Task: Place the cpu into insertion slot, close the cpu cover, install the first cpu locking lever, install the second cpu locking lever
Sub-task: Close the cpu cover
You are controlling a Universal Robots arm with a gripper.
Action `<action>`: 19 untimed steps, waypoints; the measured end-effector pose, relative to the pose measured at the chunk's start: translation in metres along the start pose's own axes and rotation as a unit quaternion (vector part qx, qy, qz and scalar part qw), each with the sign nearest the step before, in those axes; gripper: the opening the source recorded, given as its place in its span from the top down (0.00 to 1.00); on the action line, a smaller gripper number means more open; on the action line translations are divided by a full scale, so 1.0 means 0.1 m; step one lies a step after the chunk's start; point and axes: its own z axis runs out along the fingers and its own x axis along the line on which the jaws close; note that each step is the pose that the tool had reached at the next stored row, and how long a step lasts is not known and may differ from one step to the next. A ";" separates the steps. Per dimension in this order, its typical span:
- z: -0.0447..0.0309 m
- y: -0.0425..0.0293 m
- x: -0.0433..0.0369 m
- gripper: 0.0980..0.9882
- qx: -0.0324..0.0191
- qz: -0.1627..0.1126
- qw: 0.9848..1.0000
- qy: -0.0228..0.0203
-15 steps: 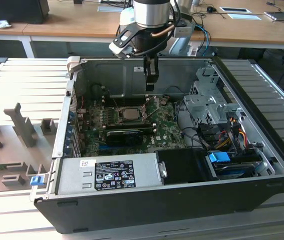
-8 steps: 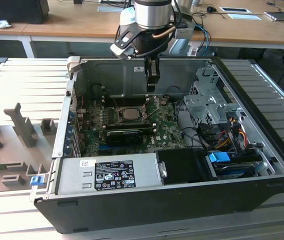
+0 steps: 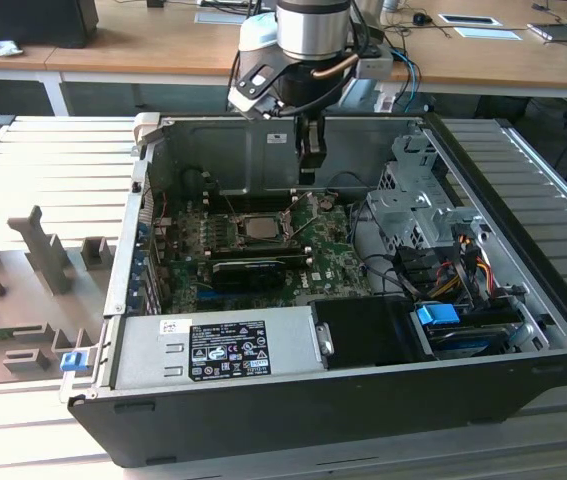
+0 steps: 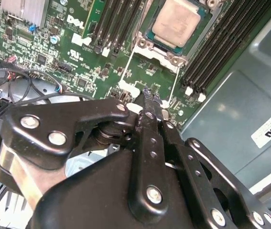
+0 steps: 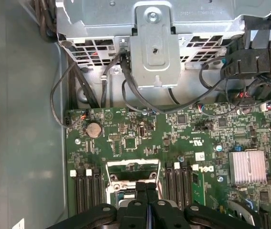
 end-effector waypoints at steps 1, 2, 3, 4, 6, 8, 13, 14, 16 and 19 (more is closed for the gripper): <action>0.002 0.009 0.000 0.99 0.000 0.000 1.000 0.000; 0.005 0.023 0.001 0.99 0.000 0.000 1.000 0.000; 0.011 0.024 0.002 0.99 0.000 0.000 1.000 0.000; 0.025 0.027 0.002 0.99 0.000 0.000 1.000 0.000; 0.063 0.081 0.007 0.99 0.003 0.000 1.000 0.000; 0.132 0.142 0.012 0.99 0.004 -0.004 1.000 0.000; 0.246 0.193 0.018 0.99 0.004 -0.026 1.000 0.002; 0.259 0.193 0.018 0.99 0.004 -0.031 0.999 0.002; 0.272 0.194 0.019 0.99 0.004 -0.034 0.999 0.003; 0.297 0.196 0.020 0.99 0.004 -0.036 0.999 0.003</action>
